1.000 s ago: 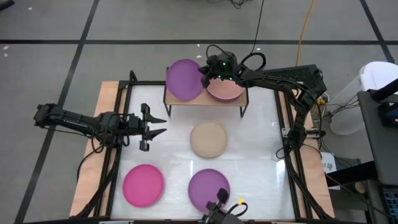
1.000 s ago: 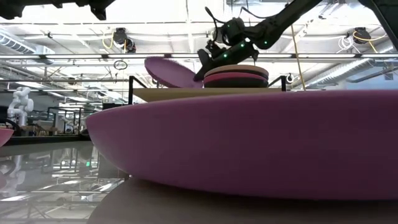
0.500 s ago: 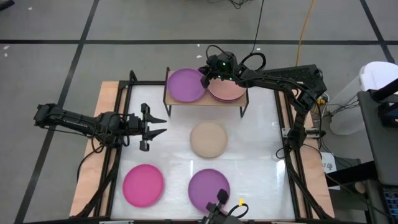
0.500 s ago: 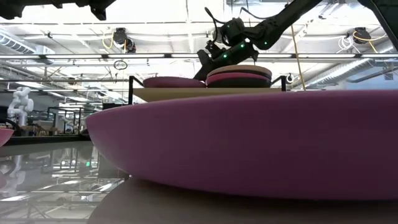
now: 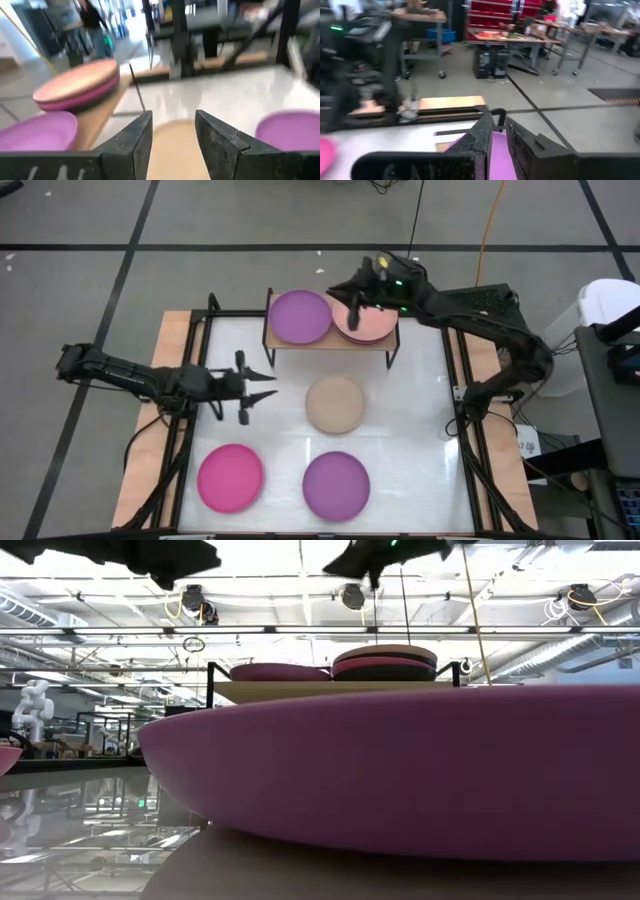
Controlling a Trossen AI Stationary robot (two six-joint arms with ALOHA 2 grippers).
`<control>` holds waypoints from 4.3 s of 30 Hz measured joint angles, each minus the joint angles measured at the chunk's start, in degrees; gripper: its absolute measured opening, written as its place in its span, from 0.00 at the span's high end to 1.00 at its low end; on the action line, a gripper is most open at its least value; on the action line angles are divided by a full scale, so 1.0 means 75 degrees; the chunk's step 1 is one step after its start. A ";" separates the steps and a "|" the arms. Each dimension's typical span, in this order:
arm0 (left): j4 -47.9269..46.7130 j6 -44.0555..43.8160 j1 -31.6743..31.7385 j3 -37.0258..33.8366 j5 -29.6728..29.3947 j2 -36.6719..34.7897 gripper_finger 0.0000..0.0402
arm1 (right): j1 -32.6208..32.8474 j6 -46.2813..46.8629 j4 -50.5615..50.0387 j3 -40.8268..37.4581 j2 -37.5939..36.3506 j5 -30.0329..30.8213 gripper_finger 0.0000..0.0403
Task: Place and stack plates onto a shelf
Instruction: Stack the brown plate on the purple plate on the shelf
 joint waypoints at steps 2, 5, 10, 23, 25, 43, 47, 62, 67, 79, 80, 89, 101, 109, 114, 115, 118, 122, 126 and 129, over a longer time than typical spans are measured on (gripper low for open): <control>-0.0292 0.0132 -0.0046 0.0410 -0.0114 0.0612 0.61 | 0.0304 -0.0257 -0.0503 -0.0123 -0.0534 0.0003 0.90; -0.0370 0.0541 -0.0119 0.0907 -0.0093 0.1609 0.61 | 0.0813 -0.0478 -0.0856 -0.0712 -0.1334 0.0007 0.90; -0.0549 0.1785 -0.0304 0.1708 0.0025 0.3368 0.61 | 0.1604 -0.0350 -0.0657 -0.2275 -0.2761 0.0009 0.90; -0.2056 0.2745 -0.0475 0.3471 0.0504 0.5997 0.61 | 0.3375 0.0424 0.2638 -0.6553 -0.5324 0.1118 0.90; -0.2141 0.2760 -0.0483 0.3467 0.0608 0.6221 0.61 | 0.3598 0.0541 0.2932 -0.6957 -0.5330 0.1385 0.90; -0.1839 0.3104 0.0061 0.3467 0.0625 0.7474 0.61 | 0.4583 0.0682 0.4825 -0.7985 -0.5123 0.1678 0.90; -0.1829 0.3116 0.0158 0.3467 0.0628 0.7753 0.61 | 0.4587 0.0682 0.4815 -0.7985 -0.5126 0.1693 0.90; -0.1563 0.2725 0.0211 0.3468 0.0578 0.7810 0.97 | 0.4584 0.0682 0.4698 -0.7985 -0.5123 0.1699 0.90; -0.1545 0.2742 0.0060 0.3458 0.0611 0.7446 0.97 | 0.4584 0.0682 0.4580 -0.7985 -0.5123 0.1702 0.90; -0.1599 0.2450 -0.0444 0.3458 0.0588 0.5854 0.97 | 0.4584 0.0659 0.4528 -0.7982 -0.5123 0.1705 0.90; -0.1598 0.2422 -0.0493 0.3458 0.0587 0.5773 0.97 | 0.4584 0.0656 0.4528 -0.7982 -0.5125 0.1705 0.90; -0.1664 0.2387 -0.0626 0.3458 0.0576 0.5649 0.97 | 0.4584 0.0659 0.4501 -0.7980 -0.5124 0.1705 0.90; -0.1655 0.2319 -0.0710 0.3458 0.0576 0.5647 0.97 | 0.4584 0.0679 0.4460 -0.7979 -0.5123 0.1703 0.90; -0.1653 0.2314 -0.0707 0.3458 0.0573 0.5647 0.97 | 0.4584 0.0679 0.4420 -0.7979 -0.5124 0.1702 0.90; -0.1651 0.2311 -0.0707 0.3458 0.0573 0.5647 0.97 | 0.4584 0.0679 0.4417 -0.7979 -0.5123 0.1702 0.90; -0.1653 0.2311 -0.0705 0.3461 0.0575 0.5647 0.97 | 0.4584 0.0681 0.4417 -0.7979 -0.5125 0.1702 0.90; -0.1650 0.2306 -0.0722 0.3458 0.0573 0.5647 0.97 | 0.4584 0.0679 0.4416 -0.7979 -0.5123 0.1702 0.90; -0.1634 0.2307 -0.0785 0.3458 0.0573 0.5647 0.97 | 0.4584 0.0682 0.4414 -0.7979 -0.5123 0.1702 0.90; -0.1632 0.2308 -0.0818 0.3459 0.0570 0.5647 0.97 | 0.4584 0.0682 0.4414 -0.7979 -0.5126 0.1702 0.90; -0.1635 0.2308 -0.0817 0.3461 0.0551 0.5647 0.97 | 0.4584 0.0760 0.4421 -0.7979 -0.5123 0.1699 0.90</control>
